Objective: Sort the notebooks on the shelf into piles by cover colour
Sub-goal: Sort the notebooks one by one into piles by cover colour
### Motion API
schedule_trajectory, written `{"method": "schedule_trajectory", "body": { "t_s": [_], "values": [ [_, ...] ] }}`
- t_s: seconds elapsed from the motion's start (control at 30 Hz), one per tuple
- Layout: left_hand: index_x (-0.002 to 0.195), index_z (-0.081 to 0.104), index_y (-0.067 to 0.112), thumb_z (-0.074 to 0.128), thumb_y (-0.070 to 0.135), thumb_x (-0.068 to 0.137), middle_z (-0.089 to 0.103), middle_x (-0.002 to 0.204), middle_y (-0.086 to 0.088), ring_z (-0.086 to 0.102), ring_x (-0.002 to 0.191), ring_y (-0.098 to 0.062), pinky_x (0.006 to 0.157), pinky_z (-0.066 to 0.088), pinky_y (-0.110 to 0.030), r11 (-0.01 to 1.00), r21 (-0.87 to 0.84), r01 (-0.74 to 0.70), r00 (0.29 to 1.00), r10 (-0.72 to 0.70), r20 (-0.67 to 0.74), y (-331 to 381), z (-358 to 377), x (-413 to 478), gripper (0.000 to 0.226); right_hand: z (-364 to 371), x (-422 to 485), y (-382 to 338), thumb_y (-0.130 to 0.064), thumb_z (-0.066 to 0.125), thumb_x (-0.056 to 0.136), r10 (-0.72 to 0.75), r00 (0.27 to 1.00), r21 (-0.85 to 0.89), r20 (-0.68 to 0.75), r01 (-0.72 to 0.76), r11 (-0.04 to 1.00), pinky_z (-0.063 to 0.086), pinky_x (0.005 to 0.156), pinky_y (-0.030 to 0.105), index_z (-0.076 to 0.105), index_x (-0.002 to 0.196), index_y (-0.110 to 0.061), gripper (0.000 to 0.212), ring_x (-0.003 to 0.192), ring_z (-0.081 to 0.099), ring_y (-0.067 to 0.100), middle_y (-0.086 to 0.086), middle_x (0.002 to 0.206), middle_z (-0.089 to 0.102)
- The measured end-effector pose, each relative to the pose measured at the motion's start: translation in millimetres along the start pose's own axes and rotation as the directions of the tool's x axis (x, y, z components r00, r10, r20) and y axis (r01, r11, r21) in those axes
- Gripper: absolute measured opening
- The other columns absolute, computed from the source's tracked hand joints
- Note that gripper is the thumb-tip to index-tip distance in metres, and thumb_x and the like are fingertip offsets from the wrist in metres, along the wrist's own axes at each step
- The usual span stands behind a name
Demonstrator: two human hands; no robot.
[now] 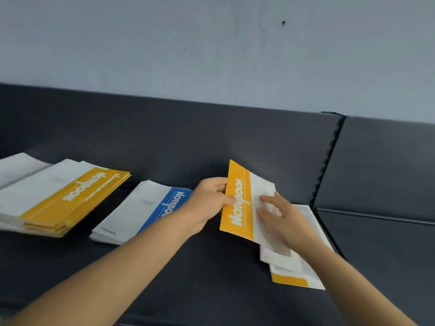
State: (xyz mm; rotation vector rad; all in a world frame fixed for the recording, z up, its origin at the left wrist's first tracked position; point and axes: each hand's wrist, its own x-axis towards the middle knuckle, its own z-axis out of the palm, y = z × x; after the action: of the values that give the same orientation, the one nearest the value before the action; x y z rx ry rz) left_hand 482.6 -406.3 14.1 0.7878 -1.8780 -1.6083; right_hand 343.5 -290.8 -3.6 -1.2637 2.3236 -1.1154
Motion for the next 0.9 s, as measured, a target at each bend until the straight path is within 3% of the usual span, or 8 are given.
{"method": "schedule_trajectory", "body": {
  "t_s": [0.2, 0.3, 0.37, 0.43, 0.5, 0.57, 0.63, 0.9],
  "values": [
    [0.114, 0.068, 0.016, 0.057, -0.005, 0.092, 0.074, 0.106, -0.009, 0.071, 0.096, -0.023, 0.084, 0.059, -0.035, 0.994, 0.068, -0.081, 0.996, 0.083, -0.033, 21, -128, -25, 0.032, 61, 13, -81, -0.018, 0.076, 0.079, 0.036, 0.999, 0.505, 0.022, -0.042, 0.862, 0.045, 0.082, 0.031, 0.046, 0.133, -0.023, 0.062, 0.120, 0.049, 0.024, 0.004, 0.140, 0.043],
    [0.108, 0.069, 0.025, 0.058, 0.001, 0.094, 0.076, 0.101, -0.005, 0.072, 0.091, -0.020, 0.079, 0.060, -0.030, 0.983, 0.158, -0.097, 0.994, 0.104, -0.039, 20, -202, -37, 0.030, 105, 20, -128, -0.045, 0.073, 0.077, -0.145, 0.985, 0.028, -0.095, 0.148, 0.989, 0.017, 0.113, 0.044, 0.028, 0.145, -0.036, 0.081, 0.147, 0.000, 0.025, 0.000, 0.160, -0.008],
    [0.110, 0.069, 0.024, 0.060, 0.004, 0.093, 0.076, 0.100, -0.003, 0.073, 0.090, -0.018, 0.075, 0.059, -0.025, 0.974, 0.208, -0.085, 0.996, 0.089, -0.011, 16, -251, -41, 0.028, 136, 24, -162, -0.061, 0.065, 0.075, -0.413, 0.908, -0.285, -0.068, 0.379, 0.880, -0.013, 0.114, 0.043, 0.017, 0.146, -0.046, 0.087, 0.143, -0.025, 0.018, -0.004, 0.158, -0.021],
    [0.111, 0.070, 0.020, 0.064, 0.006, 0.091, 0.076, 0.098, -0.005, 0.073, 0.086, -0.015, 0.071, 0.058, -0.020, 0.971, 0.228, -0.073, 0.997, 0.069, 0.026, 14, -295, -40, 0.025, 166, 31, -202, -0.065, 0.062, 0.075, -0.525, 0.848, -0.343, 0.073, 0.516, 0.785, -0.019, 0.112, 0.044, 0.019, 0.145, -0.049, 0.083, 0.144, -0.023, 0.016, -0.006, 0.160, -0.011],
    [0.105, 0.073, 0.016, 0.069, 0.009, 0.087, 0.076, 0.094, -0.007, 0.072, 0.079, -0.013, 0.067, 0.056, -0.018, 0.968, 0.239, -0.077, 0.997, 0.069, 0.039, 12, -332, -37, 0.020, 195, 40, -243, -0.065, 0.061, 0.076, -0.486, 0.850, -0.350, 0.204, 0.526, 0.775, -0.013, 0.114, 0.047, 0.040, 0.136, -0.043, 0.067, 0.146, 0.006, 0.018, -0.005, 0.153, 0.028],
    [0.101, 0.075, 0.014, 0.073, 0.011, 0.084, 0.076, 0.089, -0.009, 0.070, 0.073, -0.013, 0.065, 0.056, -0.021, 0.976, 0.203, -0.080, 0.997, 0.075, 0.029, 10, -363, -32, 0.018, 215, 47, -280, -0.063, 0.064, 0.075, -0.372, 0.884, -0.269, 0.285, 0.446, 0.854, 0.023, 0.110, 0.042, 0.061, 0.105, -0.029, 0.045, 0.114, 0.050, 0.016, -0.007, 0.107, 0.062],
    [0.101, 0.074, 0.014, 0.074, 0.012, 0.082, 0.075, 0.087, -0.008, 0.070, 0.071, -0.015, 0.065, 0.057, -0.024, 0.992, 0.120, -0.039, 0.999, 0.039, 0.008, 6, -389, -27, 0.019, 224, 50, -302, -0.056, 0.070, 0.075, -0.273, 0.902, -0.105, 0.335, 0.323, 0.940, 0.045, 0.077, 0.028, 0.061, 0.075, -0.018, 0.038, 0.077, 0.059, 0.011, -0.005, 0.076, 0.062],
    [0.118, 0.063, -0.003, 0.069, -0.007, 0.078, 0.071, 0.108, -0.019, 0.070, 0.089, -0.023, 0.069, 0.061, -0.027, 0.965, -0.221, 0.144, 0.989, -0.147, 0.000, -21, -448, -15, 0.041, 248, 44, -295, -0.028, 0.061, 0.092, 0.181, 0.953, 0.401, 0.243, -0.269, 0.876, 0.055, 0.086, 0.045, 0.067, 0.092, -0.007, 0.022, 0.087, 0.070, 0.029, 0.013, 0.096, 0.073]
  ]
}}
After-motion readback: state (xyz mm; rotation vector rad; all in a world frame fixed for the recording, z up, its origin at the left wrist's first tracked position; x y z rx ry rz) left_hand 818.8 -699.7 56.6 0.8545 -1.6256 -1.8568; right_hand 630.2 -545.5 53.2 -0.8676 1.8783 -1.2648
